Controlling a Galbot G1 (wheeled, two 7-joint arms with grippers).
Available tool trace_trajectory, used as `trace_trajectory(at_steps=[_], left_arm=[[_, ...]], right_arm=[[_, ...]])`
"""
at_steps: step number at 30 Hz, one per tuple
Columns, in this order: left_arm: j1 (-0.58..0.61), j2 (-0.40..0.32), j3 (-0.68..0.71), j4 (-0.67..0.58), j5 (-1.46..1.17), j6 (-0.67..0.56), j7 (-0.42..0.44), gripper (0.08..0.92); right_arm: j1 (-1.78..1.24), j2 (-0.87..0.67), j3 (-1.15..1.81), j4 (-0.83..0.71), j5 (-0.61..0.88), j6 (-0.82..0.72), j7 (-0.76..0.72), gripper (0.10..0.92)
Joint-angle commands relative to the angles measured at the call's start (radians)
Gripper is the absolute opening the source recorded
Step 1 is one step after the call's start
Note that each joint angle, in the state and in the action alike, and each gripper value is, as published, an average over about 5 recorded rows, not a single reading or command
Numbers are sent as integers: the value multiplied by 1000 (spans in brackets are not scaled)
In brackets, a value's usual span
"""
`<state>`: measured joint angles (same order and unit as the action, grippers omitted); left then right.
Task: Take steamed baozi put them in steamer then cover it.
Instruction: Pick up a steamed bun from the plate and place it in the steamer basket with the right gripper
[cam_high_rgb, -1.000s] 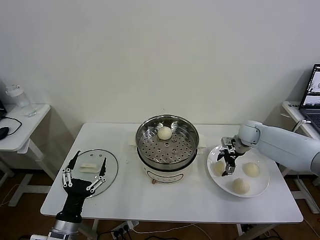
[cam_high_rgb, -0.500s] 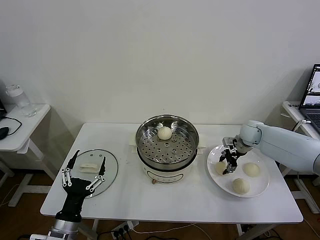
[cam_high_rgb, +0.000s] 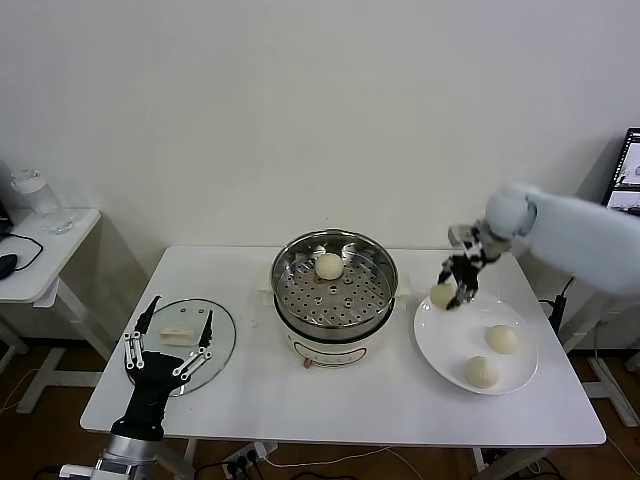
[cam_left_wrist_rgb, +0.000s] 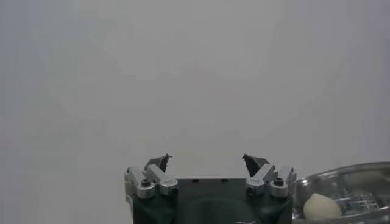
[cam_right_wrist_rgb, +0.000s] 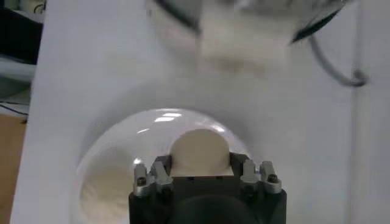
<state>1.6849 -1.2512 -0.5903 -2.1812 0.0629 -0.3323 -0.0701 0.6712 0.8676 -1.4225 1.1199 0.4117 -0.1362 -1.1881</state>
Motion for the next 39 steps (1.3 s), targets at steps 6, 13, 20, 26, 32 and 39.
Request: trace_trajectory(at_steps=[6, 13, 20, 26, 32, 39], left_arm=[[3, 0, -3, -5, -1, -4, -1, 823], [-6, -2, -1, -7, -3, -2, -2, 823], [-8, -4, 2, -4, -5, -7, -2, 823], [-12, 0, 2, -2, -9, -7, -3, 823], [-11, 1, -3, -3, -13, -11, -4, 823], [-8, 1, -8, -2, -13, -15, -5, 823]], right_arm=[[279, 254, -88, 39, 170, -38, -84, 679], [198, 414, -120, 15, 232, -93, -4, 679], [103, 557, -145, -75, 254, -126, 60, 671], [52, 630, -152, -132, 248, -128, 72, 670], [6, 671, -151, -181, 228, -127, 83, 670], [-37, 675, -154, -210, 194, -124, 82, 670]])
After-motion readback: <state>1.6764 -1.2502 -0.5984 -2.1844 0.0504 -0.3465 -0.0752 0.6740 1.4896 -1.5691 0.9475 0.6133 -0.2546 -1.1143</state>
